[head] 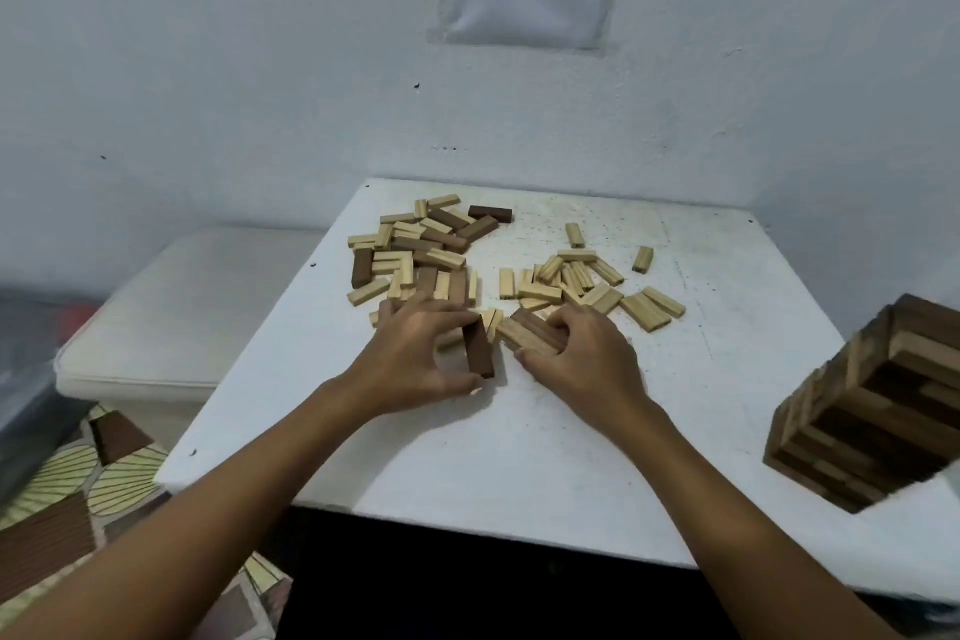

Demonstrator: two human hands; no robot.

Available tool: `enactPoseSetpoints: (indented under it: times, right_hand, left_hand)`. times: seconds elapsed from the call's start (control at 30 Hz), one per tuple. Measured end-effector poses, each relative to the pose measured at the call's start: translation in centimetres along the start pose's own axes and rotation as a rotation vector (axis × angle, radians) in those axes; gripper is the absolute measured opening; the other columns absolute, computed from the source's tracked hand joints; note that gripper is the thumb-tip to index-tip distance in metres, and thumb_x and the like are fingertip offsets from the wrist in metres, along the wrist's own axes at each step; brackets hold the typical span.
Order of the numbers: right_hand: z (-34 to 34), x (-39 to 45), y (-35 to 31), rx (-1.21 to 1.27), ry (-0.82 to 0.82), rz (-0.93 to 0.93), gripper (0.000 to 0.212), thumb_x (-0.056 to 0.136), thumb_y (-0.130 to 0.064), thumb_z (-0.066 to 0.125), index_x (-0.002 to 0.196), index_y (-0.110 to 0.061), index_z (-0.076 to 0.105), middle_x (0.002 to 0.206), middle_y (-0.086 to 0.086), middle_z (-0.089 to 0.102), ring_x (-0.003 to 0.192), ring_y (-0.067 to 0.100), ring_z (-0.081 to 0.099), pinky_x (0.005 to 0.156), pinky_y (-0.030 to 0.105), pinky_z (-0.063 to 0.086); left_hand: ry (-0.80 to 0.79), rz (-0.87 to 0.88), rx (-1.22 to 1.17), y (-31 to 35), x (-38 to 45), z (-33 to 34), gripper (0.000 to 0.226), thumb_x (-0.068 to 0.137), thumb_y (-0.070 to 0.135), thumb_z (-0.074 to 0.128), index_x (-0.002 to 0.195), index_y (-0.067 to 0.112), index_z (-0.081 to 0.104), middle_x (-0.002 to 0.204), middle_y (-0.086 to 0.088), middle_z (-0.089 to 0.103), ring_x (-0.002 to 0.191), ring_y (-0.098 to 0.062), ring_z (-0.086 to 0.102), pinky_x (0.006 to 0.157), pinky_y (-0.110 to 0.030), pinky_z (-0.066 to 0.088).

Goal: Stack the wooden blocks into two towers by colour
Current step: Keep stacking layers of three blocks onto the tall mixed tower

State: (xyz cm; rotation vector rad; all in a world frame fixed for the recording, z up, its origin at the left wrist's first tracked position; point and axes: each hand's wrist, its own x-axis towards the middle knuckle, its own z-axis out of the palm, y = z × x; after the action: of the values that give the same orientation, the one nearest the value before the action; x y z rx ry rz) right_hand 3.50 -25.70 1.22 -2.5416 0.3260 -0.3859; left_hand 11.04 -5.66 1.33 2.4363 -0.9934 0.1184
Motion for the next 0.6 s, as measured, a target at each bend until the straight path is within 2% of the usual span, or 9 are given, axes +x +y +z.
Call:
enactPoseSetpoints:
  times: [0.07,0.23,0.33,0.43,0.5,0.6]
  right_hand:
    - [-0.3,-1.6,0.2,-0.010,-0.036,-0.004,0.040,0.076,-0.043,0.072,0.103,-0.014,0.065,0.099,0.000,0.062,0.091,0.018,0.056,0.072,0.031,0.047]
    - [-0.1,-4.8,0.4,-0.052,-0.096,-0.034,0.047,0.076,-0.049,0.071,0.108,-0.015,0.065,0.102,0.000,0.060,0.095,0.017,0.054,0.073,0.031,0.044]
    - [0.1,-6.0,0.2,-0.085,-0.101,-0.059,0.050,0.074,-0.058,0.070,0.106,-0.019,0.067,0.097,-0.003,0.057,0.092,0.015,0.052,0.066,0.029,0.037]
    - [0.0,-6.9,0.1,-0.112,-0.132,-0.073,0.047,0.075,-0.064,0.066,0.095,-0.022,0.067,0.088,-0.005,0.053,0.084,0.014,0.049,0.057,0.027,0.031]
    - [-0.3,-7.3,0.0,-0.042,-0.161,-0.078,0.043,0.079,-0.061,0.063,0.089,-0.020,0.069,0.083,-0.003,0.054,0.079,0.015,0.051,0.057,0.028,0.035]
    - [-1.2,-7.1,0.3,0.157,-0.231,-0.078,0.030,0.085,-0.039,0.066,0.101,-0.015,0.074,0.084,0.000,0.064,0.078,0.014,0.056,0.071,0.035,0.047]
  left_hand:
    - [-0.004,0.009,-0.035,0.3,-1.9,0.2,0.086,0.058,0.068,0.058,0.129,0.019,0.062,0.129,0.004,0.060,0.124,-0.015,0.044,0.097,-0.040,0.028]
    - [-0.071,-0.022,-0.044,1.2,-5.2,0.9,0.081,0.061,0.066,0.057,0.130,0.025,0.061,0.131,0.009,0.059,0.122,-0.009,0.043,0.096,-0.039,0.032]
    - [-0.121,-0.057,-0.042,1.4,-6.3,1.3,0.078,0.066,0.067,0.060,0.133,0.027,0.058,0.134,0.011,0.056,0.123,-0.007,0.040,0.096,-0.037,0.031]
    - [-0.139,-0.090,-0.062,1.7,-6.9,1.6,0.075,0.069,0.065,0.062,0.135,0.029,0.056,0.138,0.013,0.053,0.123,-0.006,0.037,0.095,-0.036,0.030]
    - [-0.129,-0.100,-0.080,1.9,-7.2,1.8,0.075,0.069,0.066,0.062,0.135,0.031,0.056,0.142,0.013,0.049,0.126,-0.007,0.035,0.099,-0.038,0.030]
    - [-0.099,-0.109,-0.108,2.7,-7.5,2.2,0.076,0.067,0.069,0.065,0.134,0.035,0.055,0.145,0.011,0.045,0.131,-0.008,0.033,0.107,-0.042,0.028]
